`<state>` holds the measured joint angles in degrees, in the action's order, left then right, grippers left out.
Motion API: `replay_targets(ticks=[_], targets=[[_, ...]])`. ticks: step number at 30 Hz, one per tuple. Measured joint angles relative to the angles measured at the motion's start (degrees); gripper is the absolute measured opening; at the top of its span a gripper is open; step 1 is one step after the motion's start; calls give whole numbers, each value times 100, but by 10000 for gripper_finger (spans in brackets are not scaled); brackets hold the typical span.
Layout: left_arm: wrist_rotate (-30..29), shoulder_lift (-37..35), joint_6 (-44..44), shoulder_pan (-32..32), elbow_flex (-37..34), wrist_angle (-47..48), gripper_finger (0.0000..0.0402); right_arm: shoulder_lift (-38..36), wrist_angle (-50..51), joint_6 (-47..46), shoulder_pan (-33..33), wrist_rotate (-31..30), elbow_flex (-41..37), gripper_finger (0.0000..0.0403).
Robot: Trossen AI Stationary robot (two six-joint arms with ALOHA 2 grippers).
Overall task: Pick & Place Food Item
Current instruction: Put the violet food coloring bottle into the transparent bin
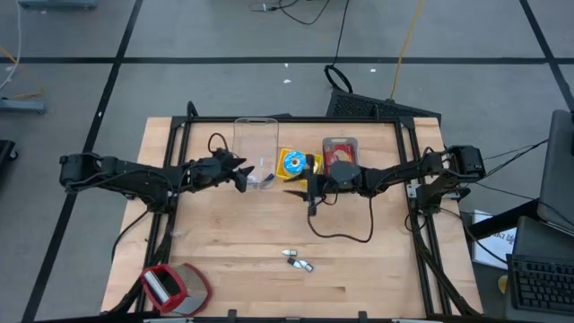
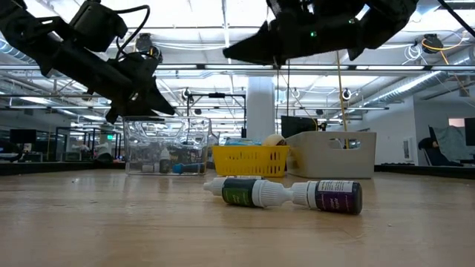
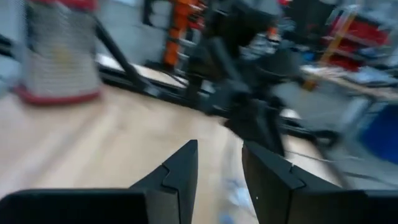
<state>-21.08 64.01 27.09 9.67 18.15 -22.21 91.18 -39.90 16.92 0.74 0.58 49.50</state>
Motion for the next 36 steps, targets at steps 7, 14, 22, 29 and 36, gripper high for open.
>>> replay_targets(ticks=[7,14,22,29,36], targets=[[4,0,-88,0,0,-32,289,0,-59,-1590,-269,879,0,117],[7,0,-127,0,0,-36,311,2,26,-2115,-981,868,0,125],[11,0,-114,0,2,-38,311,73,55,-2478,-2122,44,0,160],[21,0,-128,0,2,-41,311,583,288,-3701,-3011,-1221,1,251],[20,0,-123,0,4,-42,311,1439,828,-4510,-3575,-2486,333,265]])
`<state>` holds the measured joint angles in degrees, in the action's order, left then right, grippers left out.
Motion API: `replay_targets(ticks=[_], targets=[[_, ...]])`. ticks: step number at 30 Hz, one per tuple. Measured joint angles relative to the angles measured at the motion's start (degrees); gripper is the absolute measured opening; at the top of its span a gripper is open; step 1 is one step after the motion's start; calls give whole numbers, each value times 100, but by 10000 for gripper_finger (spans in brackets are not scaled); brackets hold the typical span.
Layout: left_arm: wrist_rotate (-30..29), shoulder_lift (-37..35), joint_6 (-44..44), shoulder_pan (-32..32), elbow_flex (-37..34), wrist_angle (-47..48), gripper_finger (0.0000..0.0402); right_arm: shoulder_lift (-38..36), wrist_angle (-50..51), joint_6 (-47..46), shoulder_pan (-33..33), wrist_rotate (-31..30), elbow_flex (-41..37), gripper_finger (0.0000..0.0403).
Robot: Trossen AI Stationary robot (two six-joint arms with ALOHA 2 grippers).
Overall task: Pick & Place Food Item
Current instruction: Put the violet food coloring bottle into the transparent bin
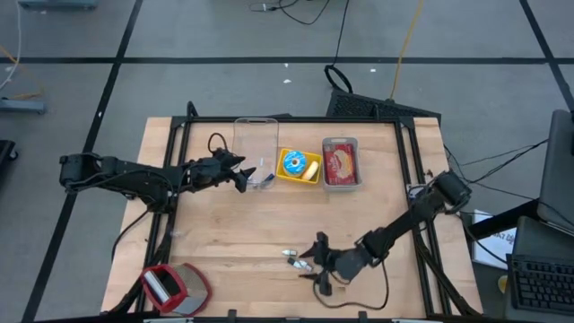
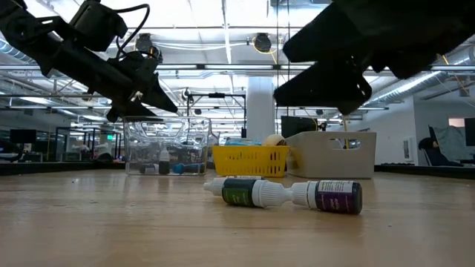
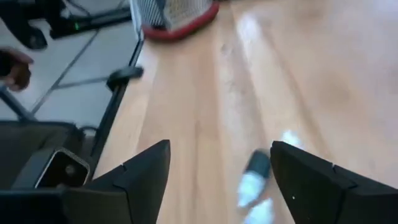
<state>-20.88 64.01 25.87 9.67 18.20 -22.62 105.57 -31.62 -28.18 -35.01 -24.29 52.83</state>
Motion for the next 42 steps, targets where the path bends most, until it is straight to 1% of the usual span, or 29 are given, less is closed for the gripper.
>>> replay_targets(ticks=[2,7,10,17,22,24,33,38,42], targets=[[0,0,-9,-2,0,-10,313,203,393,-167,-115,-89,236,260],[0,0,-9,0,0,-27,313,670,1771,-614,-292,-168,810,246],[0,2,-9,-1,0,-59,311,809,2133,-796,-301,-281,982,238],[0,2,-1,-2,0,-161,314,812,2321,-971,-257,-417,998,214],[-2,2,-9,0,0,-163,308,812,2308,-971,-244,-103,998,200],[-1,2,-9,-2,0,-163,308,810,2293,-965,-252,-98,998,195],[-2,2,-11,0,0,-163,316,810,2337,-277,-161,-73,998,169],[-2,2,-11,-1,1,-163,311,810,2339,-40,-69,200,995,152],[-2,2,-11,0,0,-163,314,810,2340,217,-27,363,995,128]])
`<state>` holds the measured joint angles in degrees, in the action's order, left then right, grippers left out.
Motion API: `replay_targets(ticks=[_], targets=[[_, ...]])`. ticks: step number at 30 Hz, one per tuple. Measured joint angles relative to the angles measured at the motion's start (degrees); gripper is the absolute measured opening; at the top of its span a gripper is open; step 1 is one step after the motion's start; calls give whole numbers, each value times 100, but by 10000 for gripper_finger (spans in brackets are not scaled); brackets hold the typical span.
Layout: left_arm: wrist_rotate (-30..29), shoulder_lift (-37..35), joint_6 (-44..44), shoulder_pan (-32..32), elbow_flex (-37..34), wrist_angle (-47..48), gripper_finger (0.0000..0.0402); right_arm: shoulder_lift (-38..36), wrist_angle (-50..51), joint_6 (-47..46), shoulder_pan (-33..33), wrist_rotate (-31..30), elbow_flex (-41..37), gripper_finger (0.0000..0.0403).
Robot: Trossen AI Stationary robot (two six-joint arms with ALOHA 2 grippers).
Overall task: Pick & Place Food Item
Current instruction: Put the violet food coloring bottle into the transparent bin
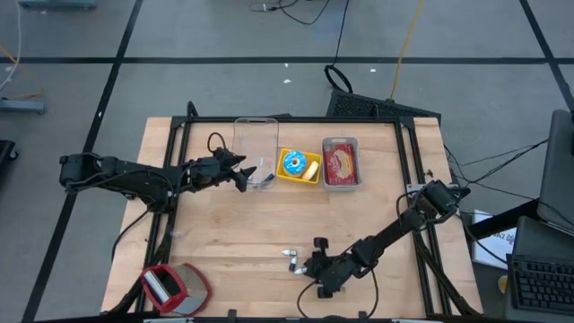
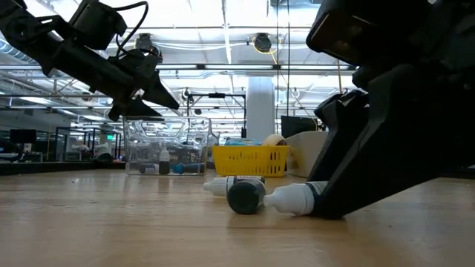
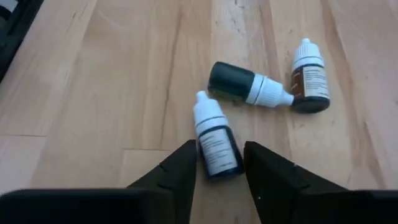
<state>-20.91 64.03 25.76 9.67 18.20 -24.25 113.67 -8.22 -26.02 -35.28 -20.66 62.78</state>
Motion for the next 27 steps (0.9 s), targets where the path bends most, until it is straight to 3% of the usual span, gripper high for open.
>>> replay_targets(ticks=[10,17,22,27], targets=[[0,0,70,-1,0,0,312,-136,196,801,189,1,-5,45],[-2,0,326,0,0,-1,310,-1043,1715,1062,386,-61,-4,54],[0,0,326,-1,0,-2,310,-1696,2834,1453,546,-676,-4,52],[-17,0,326,0,0,-49,310,-2335,2548,1795,858,-1201,-616,52]])
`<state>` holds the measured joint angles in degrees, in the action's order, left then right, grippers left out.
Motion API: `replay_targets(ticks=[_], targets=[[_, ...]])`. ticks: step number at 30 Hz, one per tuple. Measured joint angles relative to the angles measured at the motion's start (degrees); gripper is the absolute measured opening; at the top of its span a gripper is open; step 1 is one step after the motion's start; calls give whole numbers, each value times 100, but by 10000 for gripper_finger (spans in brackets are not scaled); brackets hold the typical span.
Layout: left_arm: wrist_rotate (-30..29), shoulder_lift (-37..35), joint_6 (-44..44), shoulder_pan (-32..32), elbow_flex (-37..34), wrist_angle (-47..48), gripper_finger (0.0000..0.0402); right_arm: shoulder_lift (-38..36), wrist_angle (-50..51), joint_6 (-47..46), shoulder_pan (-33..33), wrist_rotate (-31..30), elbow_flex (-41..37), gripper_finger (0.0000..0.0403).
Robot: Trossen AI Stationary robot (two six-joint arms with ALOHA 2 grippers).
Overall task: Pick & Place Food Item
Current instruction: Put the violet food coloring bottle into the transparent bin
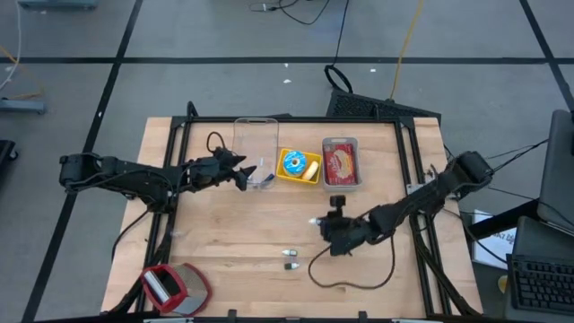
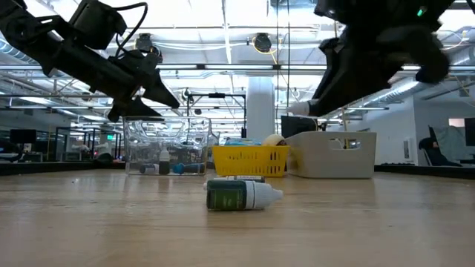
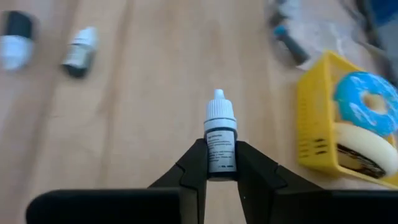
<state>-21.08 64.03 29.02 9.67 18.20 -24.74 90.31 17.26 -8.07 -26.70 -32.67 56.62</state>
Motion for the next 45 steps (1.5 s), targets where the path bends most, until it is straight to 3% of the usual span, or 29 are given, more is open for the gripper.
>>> replay_targets(ticks=[3,6,10,13,20,23,25,28,30,34,45], targets=[[0,0,4,0,0,-130,310,-338,-1042,193,280,-46,-703,52],[0,0,128,0,0,-244,310,-545,-2896,603,600,13,-1494,52],[-2,0,411,1,0,-265,310,-541,-5358,1507,1029,747,-2354,52],[-90,0,428,17,0,-261,310,-466,-6437,1782,1350,1176,-2615,52],[-318,0,601,16,0,-254,310,-421,-6683,1789,1871,1926,-2588,52],[-343,0,671,17,0,-260,310,-421,-6683,1794,1917,1945,-2571,52],[-100,22,598,17,0,-392,310,-421,-6683,1801,1919,1947,-2571,52],[785,158,18,-62,0,-928,310,-421,-6723,1818,1915,1952,-2570,52],[1230,350,-266,-222,0,-1496,310,-421,-6728,1820,1917,1951,-2570,52],[1340,857,-908,-607,76,-2368,310,-421,-6827,1820,1917,1953,-2568,52],[1357,2598,-2004,-1268,1525,-2420,310,-421,-6869,1821,1916,1953,-2562,52]])
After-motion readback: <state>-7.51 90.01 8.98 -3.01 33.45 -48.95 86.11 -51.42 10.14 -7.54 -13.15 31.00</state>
